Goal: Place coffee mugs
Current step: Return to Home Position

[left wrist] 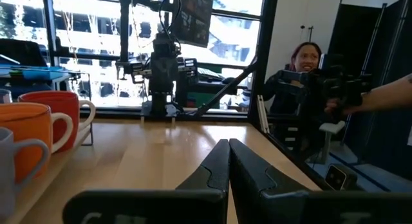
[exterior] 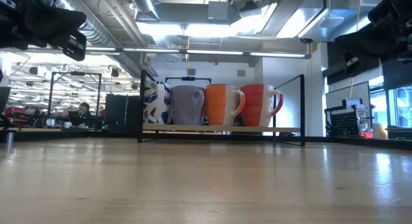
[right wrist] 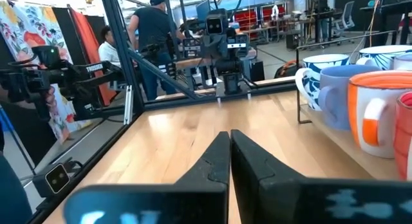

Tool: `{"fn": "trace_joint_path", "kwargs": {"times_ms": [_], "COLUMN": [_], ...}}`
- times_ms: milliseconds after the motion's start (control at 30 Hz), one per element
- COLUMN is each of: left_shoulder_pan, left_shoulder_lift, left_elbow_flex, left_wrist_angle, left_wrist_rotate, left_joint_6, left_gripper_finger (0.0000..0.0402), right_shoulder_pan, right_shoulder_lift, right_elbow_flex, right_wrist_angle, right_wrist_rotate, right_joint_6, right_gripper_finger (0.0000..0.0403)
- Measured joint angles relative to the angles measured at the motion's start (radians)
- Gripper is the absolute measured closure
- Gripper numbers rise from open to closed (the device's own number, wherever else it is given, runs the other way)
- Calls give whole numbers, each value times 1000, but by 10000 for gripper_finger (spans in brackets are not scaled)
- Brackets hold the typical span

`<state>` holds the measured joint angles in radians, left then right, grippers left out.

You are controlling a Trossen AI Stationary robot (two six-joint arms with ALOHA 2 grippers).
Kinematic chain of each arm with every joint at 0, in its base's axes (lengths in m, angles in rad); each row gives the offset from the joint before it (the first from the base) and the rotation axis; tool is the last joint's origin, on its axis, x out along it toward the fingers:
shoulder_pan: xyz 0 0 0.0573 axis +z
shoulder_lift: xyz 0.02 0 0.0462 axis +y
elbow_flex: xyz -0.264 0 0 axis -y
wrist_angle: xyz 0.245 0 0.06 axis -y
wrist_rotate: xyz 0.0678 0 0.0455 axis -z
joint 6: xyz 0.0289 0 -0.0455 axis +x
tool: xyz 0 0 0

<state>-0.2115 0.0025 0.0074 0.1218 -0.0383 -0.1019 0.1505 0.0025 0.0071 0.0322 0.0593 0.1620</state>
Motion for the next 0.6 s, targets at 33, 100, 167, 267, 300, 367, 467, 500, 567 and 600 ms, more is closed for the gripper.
{"fn": "trace_joint_path", "kwargs": {"times_ms": [33,100,167,267,300,367,467,500,567,600], "left_shoulder_pan": [0,0,0,0,0,0,0,0,0,0], "left_shoulder_lift": [0,0,0,0,0,0,0,0,0,0], "left_elbow_flex": [0,0,0,0,0,0,0,0,0,0], "left_wrist_angle": [-1,-2,-2,-2,-2,-2,-2,-2,-2,-2], "left_wrist_rotate": [0,0,0,0,0,0,0,0,0,0], "left_joint_6": [0,0,0,0,0,0,0,0,0,0], "left_gripper_finger": [401,401,401,401,401,401,401,401,401,401], "right_shoulder_pan": [0,0,0,0,0,0,0,0,0,0], "right_shoulder_lift": [0,0,0,0,0,0,0,0,0,0], "right_elbow_flex": [0,0,0,0,0,0,0,0,0,0], "right_wrist_angle": [0,0,1,1,0,0,0,0,0,0], "right_wrist_rotate": [1,14,22,24,24,24,24,25,25,25], "right_joint_6": [4,23,55,70,70,70,70,71,71,71], "right_gripper_finger": [400,400,400,400,400,400,400,400,400,400]}}
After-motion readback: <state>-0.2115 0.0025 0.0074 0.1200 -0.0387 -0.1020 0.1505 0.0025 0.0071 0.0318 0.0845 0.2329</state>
